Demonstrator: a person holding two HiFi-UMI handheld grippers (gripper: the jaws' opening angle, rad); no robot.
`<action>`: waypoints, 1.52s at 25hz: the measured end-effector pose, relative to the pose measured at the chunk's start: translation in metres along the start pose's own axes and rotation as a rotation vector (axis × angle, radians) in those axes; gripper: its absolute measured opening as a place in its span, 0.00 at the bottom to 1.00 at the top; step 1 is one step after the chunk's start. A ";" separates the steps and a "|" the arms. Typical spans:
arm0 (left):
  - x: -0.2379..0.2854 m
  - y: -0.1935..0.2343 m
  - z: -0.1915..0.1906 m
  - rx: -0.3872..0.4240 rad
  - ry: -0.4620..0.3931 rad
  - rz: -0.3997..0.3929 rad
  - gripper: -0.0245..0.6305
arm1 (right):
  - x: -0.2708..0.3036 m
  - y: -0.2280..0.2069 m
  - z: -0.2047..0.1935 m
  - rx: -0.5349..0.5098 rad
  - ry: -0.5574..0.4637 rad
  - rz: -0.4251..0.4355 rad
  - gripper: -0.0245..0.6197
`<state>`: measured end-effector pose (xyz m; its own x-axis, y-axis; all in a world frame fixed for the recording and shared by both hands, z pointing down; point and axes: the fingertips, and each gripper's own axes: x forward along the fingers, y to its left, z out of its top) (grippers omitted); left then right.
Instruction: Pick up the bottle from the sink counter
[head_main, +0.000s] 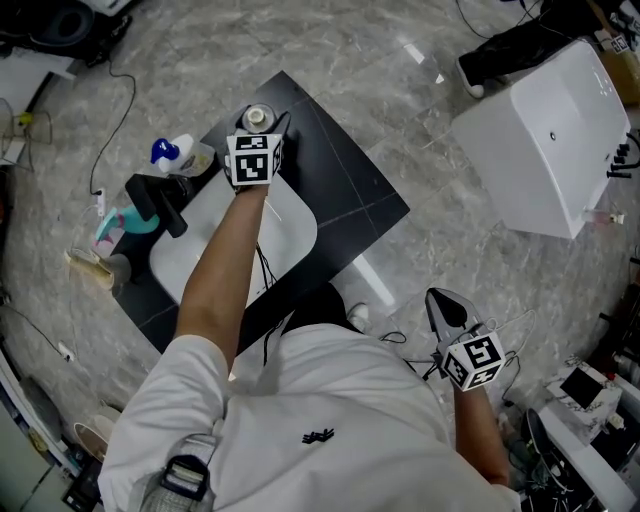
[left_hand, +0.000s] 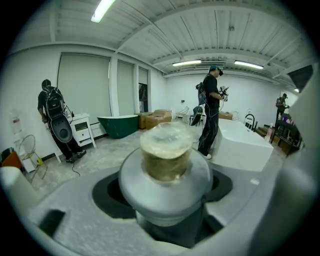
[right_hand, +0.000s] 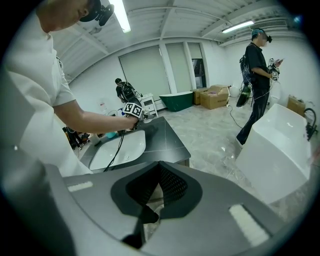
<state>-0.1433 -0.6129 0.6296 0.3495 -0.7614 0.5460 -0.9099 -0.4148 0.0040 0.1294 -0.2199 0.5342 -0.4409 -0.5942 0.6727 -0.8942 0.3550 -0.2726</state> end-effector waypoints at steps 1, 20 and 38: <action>-0.006 -0.004 0.004 0.006 -0.002 0.000 0.56 | -0.004 0.001 -0.002 -0.001 -0.009 0.004 0.06; -0.151 -0.119 0.049 0.068 -0.052 -0.097 0.56 | -0.085 0.005 -0.071 -0.047 -0.136 0.090 0.06; -0.300 -0.221 0.040 0.082 -0.052 -0.257 0.56 | -0.143 0.037 -0.129 -0.117 -0.175 0.168 0.06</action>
<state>-0.0386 -0.3129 0.4309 0.5799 -0.6494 0.4920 -0.7692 -0.6354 0.0680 0.1696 -0.0291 0.5166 -0.5982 -0.6320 0.4927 -0.7968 0.5343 -0.2822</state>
